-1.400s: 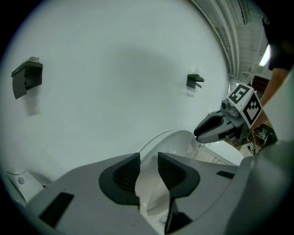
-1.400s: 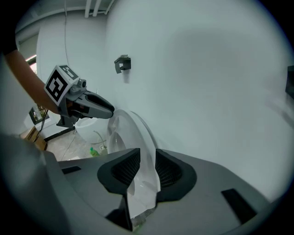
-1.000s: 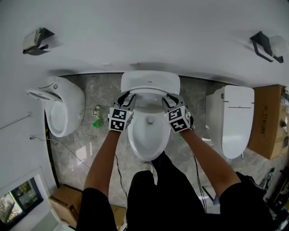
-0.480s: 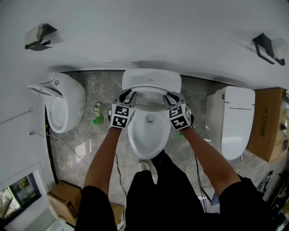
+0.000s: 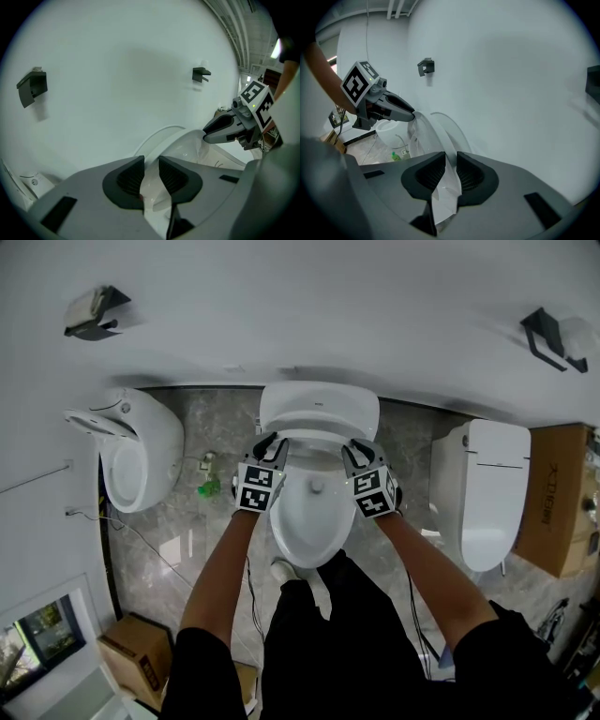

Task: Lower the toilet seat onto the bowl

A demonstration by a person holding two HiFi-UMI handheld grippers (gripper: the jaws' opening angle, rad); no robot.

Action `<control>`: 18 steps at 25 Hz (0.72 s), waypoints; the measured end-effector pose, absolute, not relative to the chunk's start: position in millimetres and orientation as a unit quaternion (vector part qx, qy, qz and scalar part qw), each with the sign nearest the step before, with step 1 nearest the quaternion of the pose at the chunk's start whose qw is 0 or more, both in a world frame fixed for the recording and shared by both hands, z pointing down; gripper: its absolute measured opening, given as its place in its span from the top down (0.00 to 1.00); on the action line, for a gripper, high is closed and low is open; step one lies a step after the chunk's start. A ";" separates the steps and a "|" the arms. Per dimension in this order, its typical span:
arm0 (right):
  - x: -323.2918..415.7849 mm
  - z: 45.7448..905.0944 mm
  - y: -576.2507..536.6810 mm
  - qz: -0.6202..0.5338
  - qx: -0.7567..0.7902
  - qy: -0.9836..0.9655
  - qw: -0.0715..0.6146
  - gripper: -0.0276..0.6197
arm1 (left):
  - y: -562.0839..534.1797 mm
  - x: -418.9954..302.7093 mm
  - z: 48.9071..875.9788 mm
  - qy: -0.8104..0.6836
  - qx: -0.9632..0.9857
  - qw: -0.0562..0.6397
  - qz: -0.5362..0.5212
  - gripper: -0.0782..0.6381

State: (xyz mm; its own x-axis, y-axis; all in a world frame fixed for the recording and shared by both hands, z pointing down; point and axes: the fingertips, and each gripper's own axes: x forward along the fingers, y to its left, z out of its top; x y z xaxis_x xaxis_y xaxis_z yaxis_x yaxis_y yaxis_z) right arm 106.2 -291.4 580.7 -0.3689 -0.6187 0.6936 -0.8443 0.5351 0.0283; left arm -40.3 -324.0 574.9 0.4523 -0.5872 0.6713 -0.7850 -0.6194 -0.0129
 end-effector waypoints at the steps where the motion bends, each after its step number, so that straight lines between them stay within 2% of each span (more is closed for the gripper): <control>1: 105.4 580.0 -287.4 0.168 0.453 -0.809 0.334 0.82 | -319.8 -41.0 574.2 -0.410 0.838 0.153 0.326 0.75; 18: 90.2 571.6 -220.9 0.172 0.479 -0.788 0.347 0.81 | -249.8 -55.9 565.4 -0.397 0.844 0.166 0.319 0.73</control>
